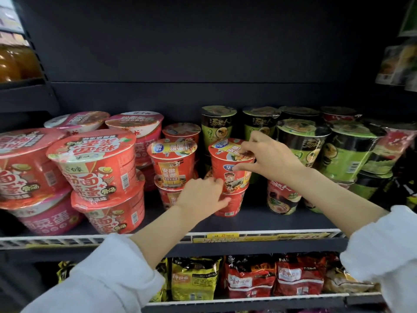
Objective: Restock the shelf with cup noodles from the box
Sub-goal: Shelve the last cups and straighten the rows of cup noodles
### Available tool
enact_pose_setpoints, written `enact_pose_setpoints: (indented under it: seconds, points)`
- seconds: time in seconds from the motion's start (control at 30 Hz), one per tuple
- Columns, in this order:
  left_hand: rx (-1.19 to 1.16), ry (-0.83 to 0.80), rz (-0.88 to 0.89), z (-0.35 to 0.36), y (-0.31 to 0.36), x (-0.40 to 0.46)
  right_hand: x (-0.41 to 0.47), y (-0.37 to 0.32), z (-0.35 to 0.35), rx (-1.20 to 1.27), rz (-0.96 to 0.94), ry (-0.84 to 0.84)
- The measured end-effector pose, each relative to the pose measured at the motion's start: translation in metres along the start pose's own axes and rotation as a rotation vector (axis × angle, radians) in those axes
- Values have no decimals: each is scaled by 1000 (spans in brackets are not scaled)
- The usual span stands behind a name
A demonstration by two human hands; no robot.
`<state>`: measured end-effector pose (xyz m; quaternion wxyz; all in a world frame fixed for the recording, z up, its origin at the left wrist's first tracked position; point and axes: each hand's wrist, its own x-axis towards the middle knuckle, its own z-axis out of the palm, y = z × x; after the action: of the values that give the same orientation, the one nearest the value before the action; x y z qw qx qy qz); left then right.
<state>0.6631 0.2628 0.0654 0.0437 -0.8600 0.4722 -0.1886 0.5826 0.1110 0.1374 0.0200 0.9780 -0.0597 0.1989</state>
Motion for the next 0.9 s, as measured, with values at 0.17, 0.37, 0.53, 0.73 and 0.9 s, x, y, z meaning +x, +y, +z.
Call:
enact_pose_setpoints:
  seconds: [0.17, 0.37, 0.53, 0.73, 0.9]
  points:
    - [169, 80, -45, 6, 34, 4, 6, 2, 6, 131, -51, -72]
    - [178, 122, 176, 12, 24, -3, 8, 5, 3, 161, -55, -137]
    - [62, 23, 231, 10, -7, -8, 8, 7, -1, 217, -45, -130]
    - [3, 121, 218, 17, -11, -6, 5, 9, 1, 294, -46, -37]
    - [-1, 99, 151, 14, -7, -4, 6, 9, 10, 297, -51, 104]
